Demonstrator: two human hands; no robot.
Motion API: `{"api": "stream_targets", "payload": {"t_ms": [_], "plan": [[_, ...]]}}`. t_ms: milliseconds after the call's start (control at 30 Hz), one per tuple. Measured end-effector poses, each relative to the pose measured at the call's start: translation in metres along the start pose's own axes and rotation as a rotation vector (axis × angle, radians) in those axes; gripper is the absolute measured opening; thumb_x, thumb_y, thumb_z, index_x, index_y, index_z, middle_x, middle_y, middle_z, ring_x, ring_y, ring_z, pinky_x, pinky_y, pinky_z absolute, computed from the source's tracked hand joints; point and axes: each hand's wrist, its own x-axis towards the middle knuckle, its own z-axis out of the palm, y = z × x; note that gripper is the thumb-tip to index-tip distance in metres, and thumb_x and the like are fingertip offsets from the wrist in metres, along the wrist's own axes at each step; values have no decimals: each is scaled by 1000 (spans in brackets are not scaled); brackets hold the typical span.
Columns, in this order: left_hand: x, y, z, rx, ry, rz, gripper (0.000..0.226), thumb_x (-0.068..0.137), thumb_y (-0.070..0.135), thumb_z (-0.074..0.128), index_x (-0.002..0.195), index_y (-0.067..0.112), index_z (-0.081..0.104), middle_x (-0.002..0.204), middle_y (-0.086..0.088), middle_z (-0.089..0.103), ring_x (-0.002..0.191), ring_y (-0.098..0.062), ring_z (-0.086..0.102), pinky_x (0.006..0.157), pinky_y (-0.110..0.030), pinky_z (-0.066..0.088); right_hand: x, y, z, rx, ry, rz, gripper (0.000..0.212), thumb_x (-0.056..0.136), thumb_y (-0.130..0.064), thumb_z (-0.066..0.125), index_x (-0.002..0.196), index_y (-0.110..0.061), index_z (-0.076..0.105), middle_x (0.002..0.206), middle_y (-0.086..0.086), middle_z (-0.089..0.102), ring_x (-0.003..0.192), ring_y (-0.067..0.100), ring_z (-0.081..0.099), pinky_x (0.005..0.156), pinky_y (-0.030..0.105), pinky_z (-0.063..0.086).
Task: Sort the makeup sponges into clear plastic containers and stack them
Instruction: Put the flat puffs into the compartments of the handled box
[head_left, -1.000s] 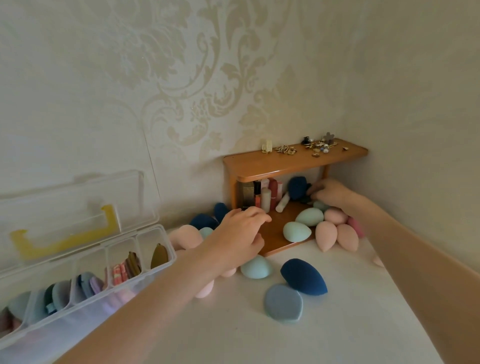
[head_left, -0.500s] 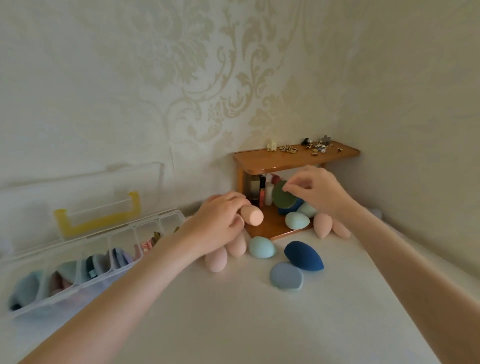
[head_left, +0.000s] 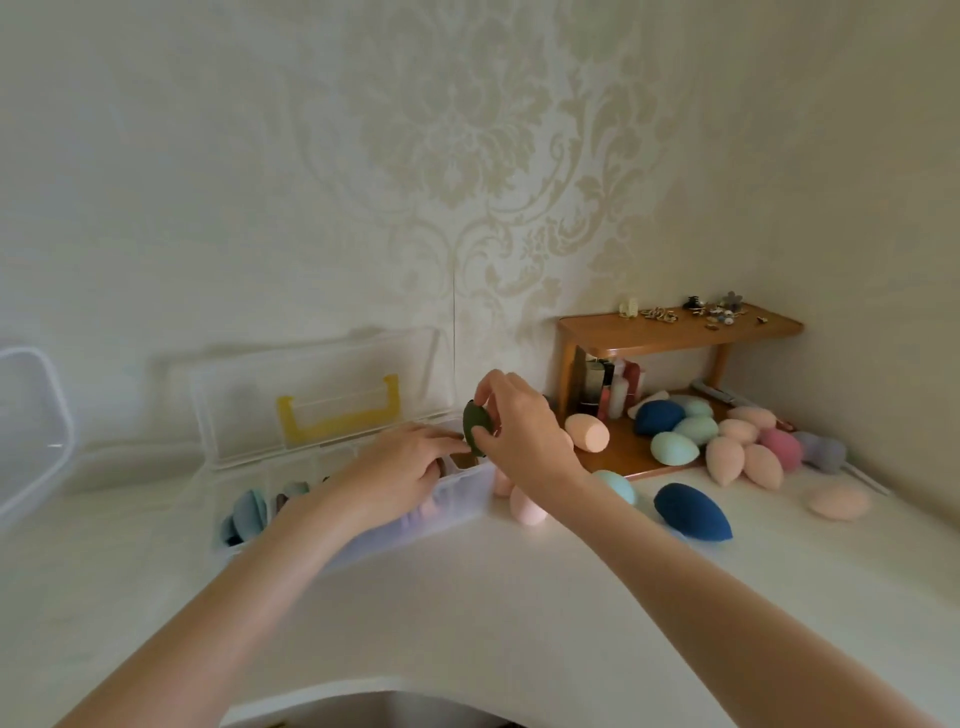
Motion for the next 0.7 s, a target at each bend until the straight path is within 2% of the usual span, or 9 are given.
{"api": "stream_targets", "payload": {"t_ms": [33, 100, 200, 300, 400, 500, 567, 700], "plan": [[2, 0, -1, 34, -4, 15, 51, 93, 0, 32, 133, 28, 49, 136, 12, 50, 123, -13, 42, 99, -15, 35, 0, -1, 1, -4, 15, 4, 20, 86, -4, 57, 105, -5, 51, 91, 1, 45, 75, 17, 48, 56, 12, 35], [6, -1, -3, 70, -36, 15, 52, 92, 0, 32, 134, 27, 48, 141, 14, 46, 131, -15, 35, 107, -23, 31, -1, 0, 1, -1, 25, 19, 20, 85, -4, 57, 104, -5, 51, 92, 3, 48, 77, 17, 48, 60, 18, 41], [10, -2, -5, 73, -64, -5, 50, 90, 0, 34, 130, 27, 51, 133, 6, 54, 130, -16, 35, 105, -27, 36, -3, 2, 1, -5, 19, 35, 19, 85, -3, 58, 103, -4, 51, 99, 11, 55, 80, 20, 52, 69, 30, 50], [10, -2, -3, 101, -67, -8, 49, 91, 3, 33, 133, 25, 47, 130, -1, 55, 131, -18, 34, 105, -33, 37, -7, 4, 1, 28, 74, 67, 18, 84, -4, 60, 100, -4, 51, 98, 9, 56, 81, 21, 54, 71, 33, 52], [11, -4, -1, 154, -64, 41, 52, 91, 4, 32, 136, 27, 44, 138, 7, 51, 130, -19, 34, 107, -30, 33, -11, 7, 3, 34, 131, 44, 17, 84, -3, 61, 97, -2, 51, 93, 6, 53, 78, 21, 53, 67, 32, 51], [13, -7, -3, 191, -82, 86, 54, 90, 4, 33, 135, 32, 44, 149, 16, 35, 130, -20, 34, 111, -27, 27, -16, 8, 10, -16, 183, -77, 14, 81, 3, 62, 92, 2, 54, 91, 14, 56, 72, 26, 55, 58, 38, 52], [14, -7, -4, 179, -125, 72, 52, 92, 5, 31, 135, 31, 45, 145, 18, 41, 131, -20, 31, 112, -28, 26, -19, 9, 14, -45, 192, -133, 16, 77, 7, 64, 90, 3, 56, 87, 16, 57, 67, 27, 56, 52, 36, 51], [13, -4, -5, 124, -147, 36, 49, 91, 4, 31, 132, 27, 45, 134, 10, 54, 132, -18, 27, 112, -31, 27, -20, 13, 13, -37, 206, -123, 15, 80, 5, 63, 93, 3, 56, 91, 16, 58, 72, 28, 57, 57, 35, 52]]}}
